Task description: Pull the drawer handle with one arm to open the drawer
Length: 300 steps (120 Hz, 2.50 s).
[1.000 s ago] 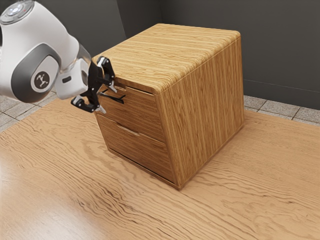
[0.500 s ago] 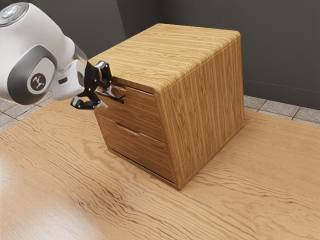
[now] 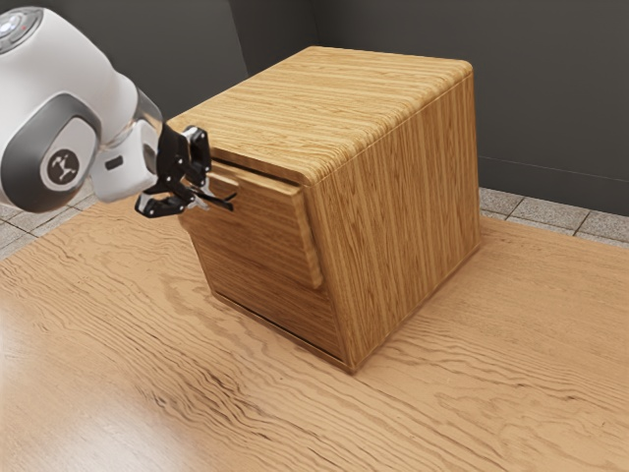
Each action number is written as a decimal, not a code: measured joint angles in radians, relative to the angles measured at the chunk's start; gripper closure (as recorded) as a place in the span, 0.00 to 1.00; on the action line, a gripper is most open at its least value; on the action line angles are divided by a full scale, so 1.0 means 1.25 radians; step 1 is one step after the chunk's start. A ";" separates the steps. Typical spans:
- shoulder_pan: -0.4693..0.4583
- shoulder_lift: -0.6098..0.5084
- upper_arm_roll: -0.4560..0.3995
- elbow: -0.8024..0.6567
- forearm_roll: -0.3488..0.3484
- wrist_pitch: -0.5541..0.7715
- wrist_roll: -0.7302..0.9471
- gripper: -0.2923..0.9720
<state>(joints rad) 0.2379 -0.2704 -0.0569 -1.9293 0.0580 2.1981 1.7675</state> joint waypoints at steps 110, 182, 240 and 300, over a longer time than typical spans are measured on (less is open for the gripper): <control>0.000 -0.147 0.003 -0.128 0.000 0.002 -0.003 0.81; 0.013 -0.230 0.004 -0.211 0.000 0.004 -0.004 0.81; 0.034 -0.303 0.004 -0.273 0.000 0.002 -0.006 0.81; 0.046 -0.369 0.004 -0.318 0.000 0.000 -0.007 0.81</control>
<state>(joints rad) 0.2955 -0.7320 -0.0522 -2.3272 0.0575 2.1983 1.7593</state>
